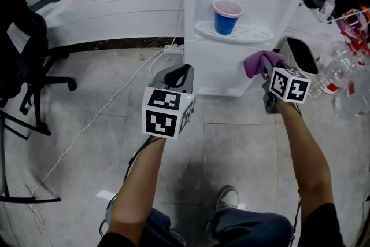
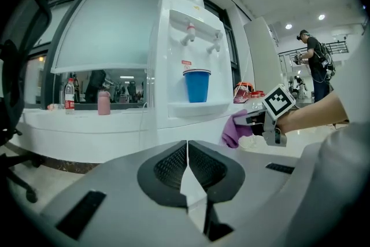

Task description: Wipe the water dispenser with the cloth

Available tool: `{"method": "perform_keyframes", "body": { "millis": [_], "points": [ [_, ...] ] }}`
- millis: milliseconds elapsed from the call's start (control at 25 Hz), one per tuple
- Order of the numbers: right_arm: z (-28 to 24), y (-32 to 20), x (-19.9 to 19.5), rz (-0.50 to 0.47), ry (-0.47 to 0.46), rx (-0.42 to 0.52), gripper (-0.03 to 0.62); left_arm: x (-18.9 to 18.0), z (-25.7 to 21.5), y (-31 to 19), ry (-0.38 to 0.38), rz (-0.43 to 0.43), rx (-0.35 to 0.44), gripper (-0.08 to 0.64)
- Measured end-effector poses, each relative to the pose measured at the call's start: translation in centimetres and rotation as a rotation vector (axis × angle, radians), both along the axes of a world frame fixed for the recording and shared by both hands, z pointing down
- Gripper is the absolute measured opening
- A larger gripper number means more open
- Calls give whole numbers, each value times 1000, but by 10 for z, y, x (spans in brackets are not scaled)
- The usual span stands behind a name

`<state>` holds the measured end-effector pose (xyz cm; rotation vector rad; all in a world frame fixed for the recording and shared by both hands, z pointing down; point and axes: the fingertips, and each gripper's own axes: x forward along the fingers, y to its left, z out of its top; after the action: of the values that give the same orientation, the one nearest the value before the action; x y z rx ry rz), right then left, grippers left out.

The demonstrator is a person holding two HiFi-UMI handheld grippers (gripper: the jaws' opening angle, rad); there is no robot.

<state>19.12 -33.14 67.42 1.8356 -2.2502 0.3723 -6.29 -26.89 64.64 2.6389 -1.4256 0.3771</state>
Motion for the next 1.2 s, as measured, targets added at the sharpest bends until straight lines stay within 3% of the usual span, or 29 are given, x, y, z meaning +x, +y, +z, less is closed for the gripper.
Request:
{"method": "perform_keyframes", "body": {
  "millis": [240, 520, 1000, 1200],
  "points": [
    [-10, 16, -19, -64, 9, 26, 41, -4, 7, -5, 8, -19, 0, 29],
    [-20, 38, -111, -245, -40, 83, 41, -12, 23, 2, 14, -38, -27, 28],
    [60, 19, -231, -366, -188, -51, 41, -46, 40, 12, 18, -109, -56, 28],
    [97, 3, -261, -380, -184, -96, 41, -54, 43, 16, 21, -132, -66, 29]
  ]
}}
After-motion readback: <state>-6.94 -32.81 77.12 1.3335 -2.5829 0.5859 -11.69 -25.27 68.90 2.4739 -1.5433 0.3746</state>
